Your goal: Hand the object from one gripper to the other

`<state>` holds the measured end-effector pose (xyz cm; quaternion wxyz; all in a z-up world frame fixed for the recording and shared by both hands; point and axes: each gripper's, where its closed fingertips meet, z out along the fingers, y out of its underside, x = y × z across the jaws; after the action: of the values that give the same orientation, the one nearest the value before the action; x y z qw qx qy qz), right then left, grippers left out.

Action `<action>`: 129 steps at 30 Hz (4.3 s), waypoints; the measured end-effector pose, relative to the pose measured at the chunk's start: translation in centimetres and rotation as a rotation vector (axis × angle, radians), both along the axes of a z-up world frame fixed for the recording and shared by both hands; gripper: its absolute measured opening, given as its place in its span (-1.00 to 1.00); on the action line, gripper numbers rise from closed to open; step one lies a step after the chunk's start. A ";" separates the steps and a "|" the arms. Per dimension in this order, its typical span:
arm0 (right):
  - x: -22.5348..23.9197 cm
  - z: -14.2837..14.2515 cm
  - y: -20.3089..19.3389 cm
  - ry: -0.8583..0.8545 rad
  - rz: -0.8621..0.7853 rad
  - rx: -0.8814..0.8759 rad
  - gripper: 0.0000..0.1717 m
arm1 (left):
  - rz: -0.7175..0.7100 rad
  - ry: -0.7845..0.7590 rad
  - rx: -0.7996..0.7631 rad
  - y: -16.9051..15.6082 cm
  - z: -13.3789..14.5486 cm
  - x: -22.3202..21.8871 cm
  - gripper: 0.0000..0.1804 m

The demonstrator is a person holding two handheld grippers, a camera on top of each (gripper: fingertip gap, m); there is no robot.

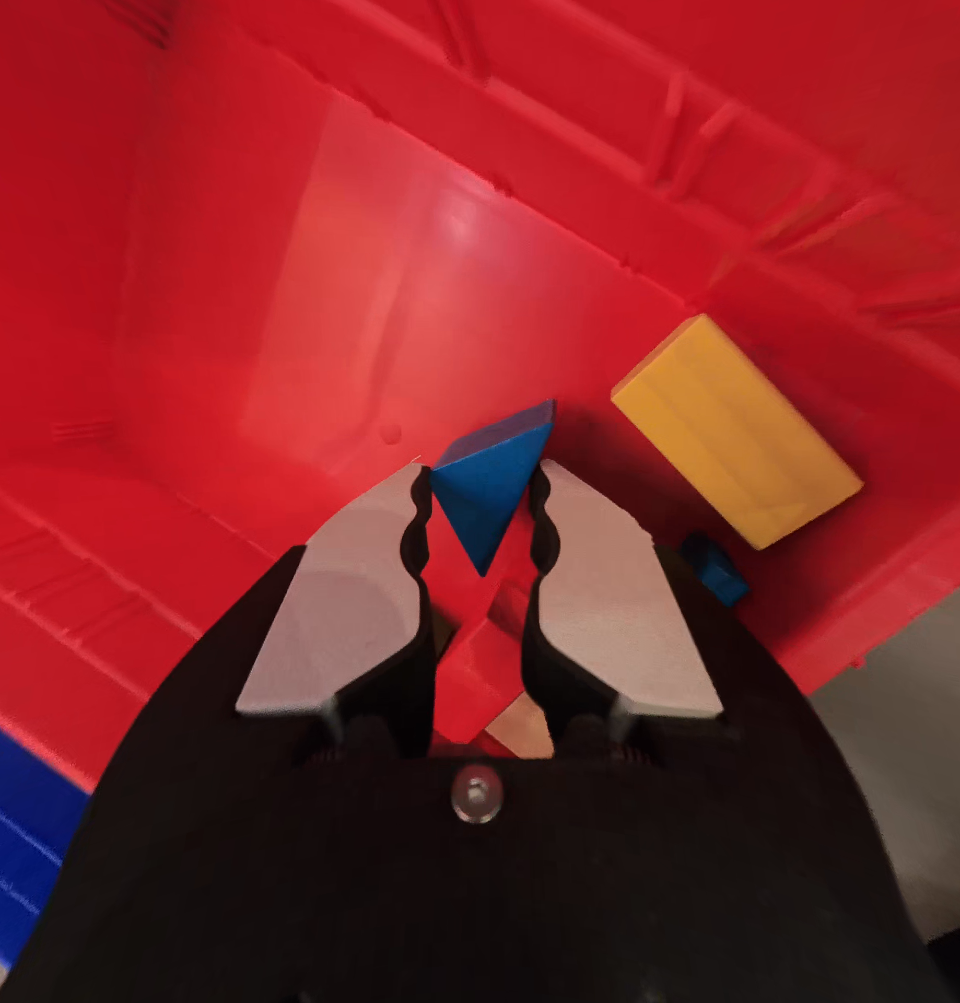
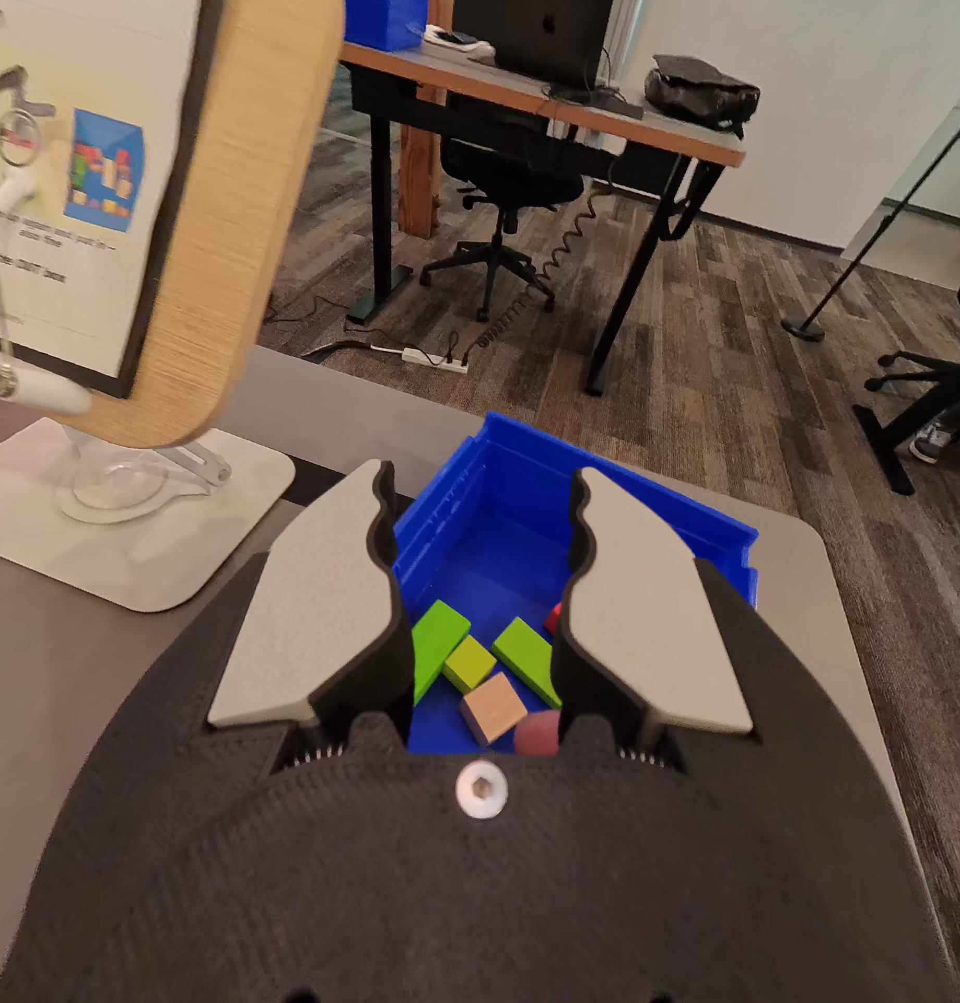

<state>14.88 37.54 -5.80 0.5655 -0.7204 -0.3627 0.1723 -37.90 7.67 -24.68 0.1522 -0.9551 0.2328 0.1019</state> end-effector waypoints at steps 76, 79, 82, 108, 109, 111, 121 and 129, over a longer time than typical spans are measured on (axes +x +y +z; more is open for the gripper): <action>-21.0 8.6 -30.3 0.645 1.417 -0.552 -0.36 | -0.792 -0.392 1.101 1.1 27.6 31.8 -0.54; -19.0 9.7 -27.1 0.651 1.325 -0.479 -0.36 | -0.752 -0.359 1.128 1.0 28.4 30.3 -0.52; -15.6 9.3 -20.2 0.579 1.047 -0.344 -0.37 | -0.689 -0.332 1.159 0.8 29.5 28.1 -0.53; 0.0 -3.0 -0.5 0.127 0.080 -0.372 -0.22 | 0.094 -0.083 0.105 -1.6 7.3 2.4 -0.35; -0.2 -3.0 -0.6 0.120 0.083 -0.371 -0.23 | 0.093 -0.115 0.068 -1.7 6.1 2.5 -0.34; -0.6 -3.0 -0.8 0.106 0.088 -0.369 -0.24 | 0.107 -0.198 0.013 -1.3 4.4 3.5 -0.34; -1.4 -2.2 -1.5 0.087 0.104 -0.341 -0.27 | 0.166 -0.226 -0.245 -1.1 -1.2 5.8 -0.45; -3.0 1.3 -4.0 0.129 0.219 -0.257 -0.29 | 0.219 -0.194 -0.018 0.5 2.0 2.6 -0.61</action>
<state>11.85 33.52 -4.50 0.4689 -0.7303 -0.3769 0.3238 -35.34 8.17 -22.64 0.1534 -0.9815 0.1122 0.0230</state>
